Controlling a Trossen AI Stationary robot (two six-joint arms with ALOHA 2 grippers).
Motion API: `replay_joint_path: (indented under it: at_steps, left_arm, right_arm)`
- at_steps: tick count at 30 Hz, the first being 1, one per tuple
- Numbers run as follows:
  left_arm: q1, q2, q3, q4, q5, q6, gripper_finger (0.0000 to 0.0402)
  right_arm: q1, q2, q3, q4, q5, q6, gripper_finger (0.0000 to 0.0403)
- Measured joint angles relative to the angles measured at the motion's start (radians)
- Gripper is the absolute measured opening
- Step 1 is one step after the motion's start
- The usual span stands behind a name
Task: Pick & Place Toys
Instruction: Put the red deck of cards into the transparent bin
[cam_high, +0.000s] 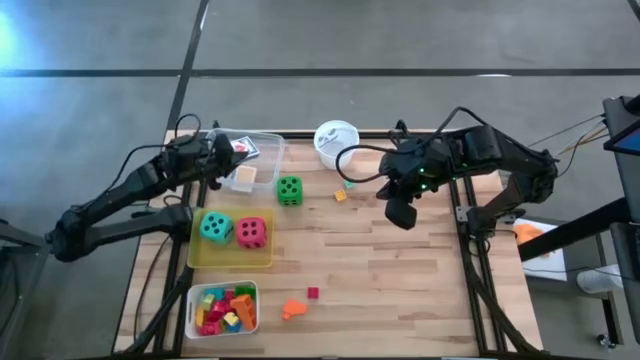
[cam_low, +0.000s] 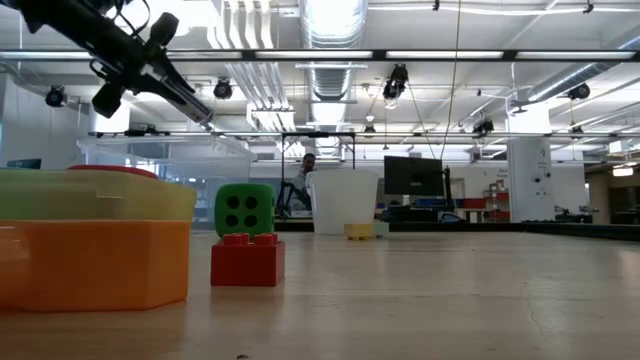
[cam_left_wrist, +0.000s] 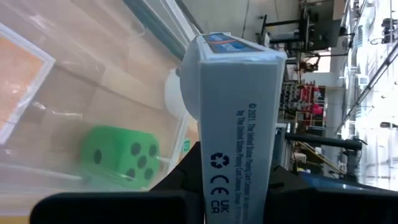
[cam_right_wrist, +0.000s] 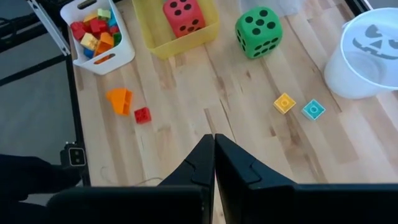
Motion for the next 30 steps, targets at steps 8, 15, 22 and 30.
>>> replay_joint_path:
  at_steps: [8, 15, 22, 30]
  left_arm:
    - [0.006, 0.022, 0.011, -0.048, -0.005, 0.04, 0.0048]
    - [0.026, 0.155, 0.257, -0.288, -0.056, 0.187, 0.0048]
    - [0.053, 0.345, 0.442, -0.539, -0.076, 0.335, 0.0048]
    - [0.059, 0.51, 0.523, -0.676, -0.118, 0.421, 0.0048]
  right_arm:
    - [0.005, 0.0, -0.017, -0.001, -0.002, 0.001, 0.0009]
    - [0.006, 0.0, -0.017, -0.001, -0.003, -0.003, 0.0009]
    - [0.006, 0.0, -0.017, -0.001, -0.003, -0.003, 0.0009]
    - [0.009, 0.0, -0.017, -0.001, -0.003, -0.002, 0.0009]
